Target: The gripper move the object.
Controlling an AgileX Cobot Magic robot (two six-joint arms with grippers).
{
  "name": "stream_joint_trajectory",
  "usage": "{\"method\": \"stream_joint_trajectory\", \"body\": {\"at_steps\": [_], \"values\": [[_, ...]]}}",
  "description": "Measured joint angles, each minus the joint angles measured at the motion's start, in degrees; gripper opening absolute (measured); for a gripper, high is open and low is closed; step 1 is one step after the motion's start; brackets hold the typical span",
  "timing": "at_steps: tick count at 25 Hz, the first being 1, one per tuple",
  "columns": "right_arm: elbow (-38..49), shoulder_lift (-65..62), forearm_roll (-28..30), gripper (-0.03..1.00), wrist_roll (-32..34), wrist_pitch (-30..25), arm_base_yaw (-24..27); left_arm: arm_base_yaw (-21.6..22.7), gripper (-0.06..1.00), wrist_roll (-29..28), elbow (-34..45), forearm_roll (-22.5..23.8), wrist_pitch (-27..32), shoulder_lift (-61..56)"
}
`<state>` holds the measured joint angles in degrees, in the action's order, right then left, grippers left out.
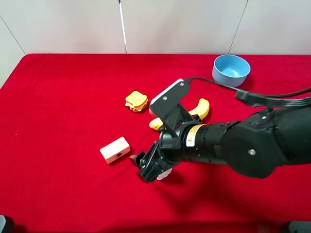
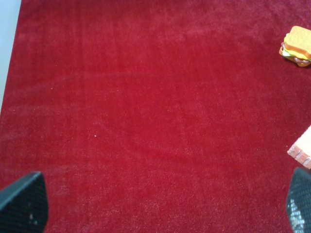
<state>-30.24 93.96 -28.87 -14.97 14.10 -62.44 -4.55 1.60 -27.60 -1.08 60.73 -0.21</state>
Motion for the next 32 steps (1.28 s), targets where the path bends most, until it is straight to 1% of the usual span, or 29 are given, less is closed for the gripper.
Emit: {"method": "stream_joint_trajectory", "body": {"at_steps": [3, 6, 11, 14, 16, 18, 22, 26, 29, 32], "values": [[0.0, -1.9, -0.8, 0.69, 0.0, -0.2, 0.0, 0.0, 0.97, 0.0, 0.0, 0.0, 0.0, 0.0], [0.1, -4.5, -1.0, 0.69, 0.0, -2.4, 0.0, 0.0, 0.97, 0.0, 0.0, 0.0, 0.0, 0.0], [0.1, -10.8, -0.9, 0.69, 0.0, -8.0, 0.0, 0.0, 0.97, 0.0, 0.0, 0.0, 0.0, 0.0], [0.1, -15.1, 0.4, 0.69, 0.1, -12.6, 1.1, 0.0, 0.97, 0.0, 0.0, 0.0, 0.0, 0.0], [0.1, -18.1, 3.1, 0.69, 1.2, -17.0, 2.7, 0.0, 0.97, 0.0, 0.0, 0.0, 0.0, 0.0], [0.1, -21.4, 7.0, 0.69, 3.3, -23.0, 4.8, 0.0, 0.97, 0.0, 0.0, 0.0, 0.0, 0.0], [0.1, -28.1, 14.0, 0.69, 9.1, -34.2, 7.8, 0.0, 0.97, 0.0, 0.0, 0.0, 0.0, 0.0], [0.1, -35.7, 18.7, 0.69, 13.9, -44.8, 10.5, 0.0, 0.97, 0.0, 0.0, 0.0, 0.0, 0.0], [0.1, -41.8, 21.3, 0.69, 15.0, -52.9, 12.8, 0.0, 0.97, 0.0, 0.0, 0.0, 0.0, 0.0], [0.1, -47.9, 24.8, 0.69, 15.3, -59.4, 14.9, 0.0, 0.97, 0.0, 0.0, 0.0, 0.0, 0.0]]}}
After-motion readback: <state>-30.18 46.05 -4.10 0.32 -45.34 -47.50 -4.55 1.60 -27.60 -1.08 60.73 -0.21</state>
